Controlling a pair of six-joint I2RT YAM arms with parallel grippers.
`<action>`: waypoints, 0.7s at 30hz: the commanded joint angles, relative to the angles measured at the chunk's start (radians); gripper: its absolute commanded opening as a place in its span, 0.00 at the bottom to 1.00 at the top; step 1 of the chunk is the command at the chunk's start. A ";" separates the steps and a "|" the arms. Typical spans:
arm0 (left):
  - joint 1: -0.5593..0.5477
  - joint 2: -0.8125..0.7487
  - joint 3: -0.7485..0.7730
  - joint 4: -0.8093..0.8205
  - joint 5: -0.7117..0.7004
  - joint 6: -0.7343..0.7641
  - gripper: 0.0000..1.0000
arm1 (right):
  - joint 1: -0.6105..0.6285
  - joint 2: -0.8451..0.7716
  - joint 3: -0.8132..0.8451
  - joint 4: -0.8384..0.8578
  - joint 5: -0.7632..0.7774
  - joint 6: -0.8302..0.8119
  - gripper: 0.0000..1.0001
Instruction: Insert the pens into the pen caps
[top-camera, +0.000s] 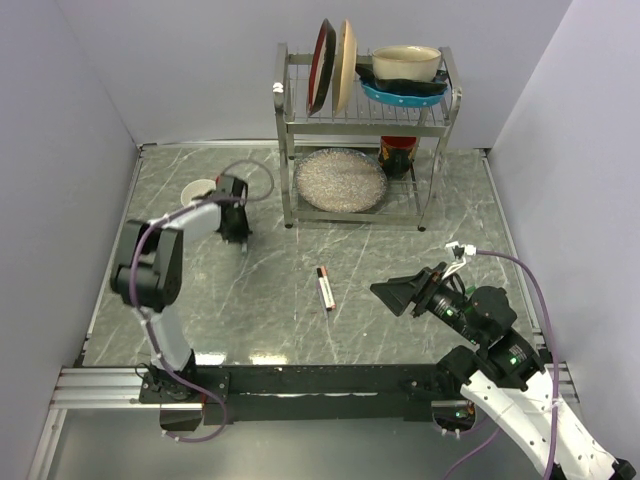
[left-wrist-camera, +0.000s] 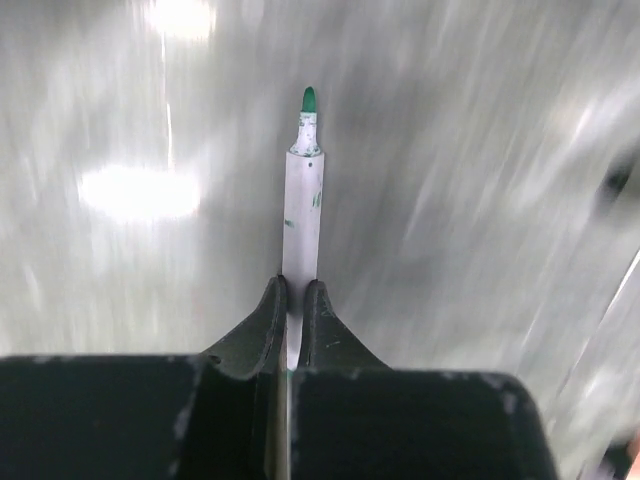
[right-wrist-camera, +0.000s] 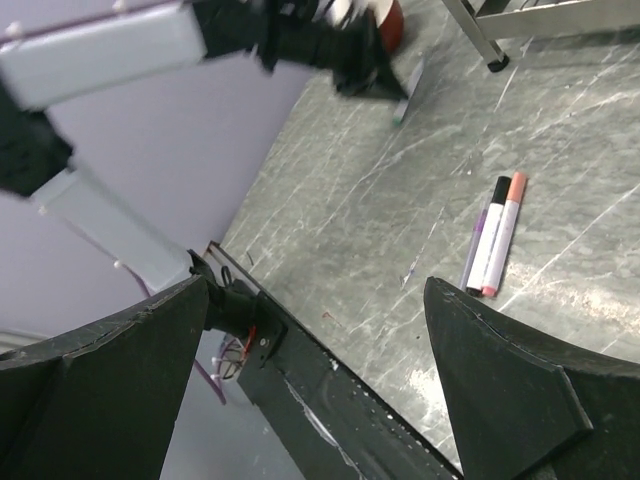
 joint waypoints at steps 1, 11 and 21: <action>-0.065 -0.218 -0.211 0.062 0.059 -0.092 0.01 | -0.002 -0.006 -0.003 0.023 0.024 0.024 0.96; -0.437 -0.524 -0.553 0.223 0.096 -0.256 0.01 | 0.000 0.063 -0.136 0.080 0.059 0.064 0.95; -0.568 -0.883 -0.754 0.571 0.335 -0.365 0.01 | 0.003 0.327 -0.230 0.455 -0.111 0.128 0.75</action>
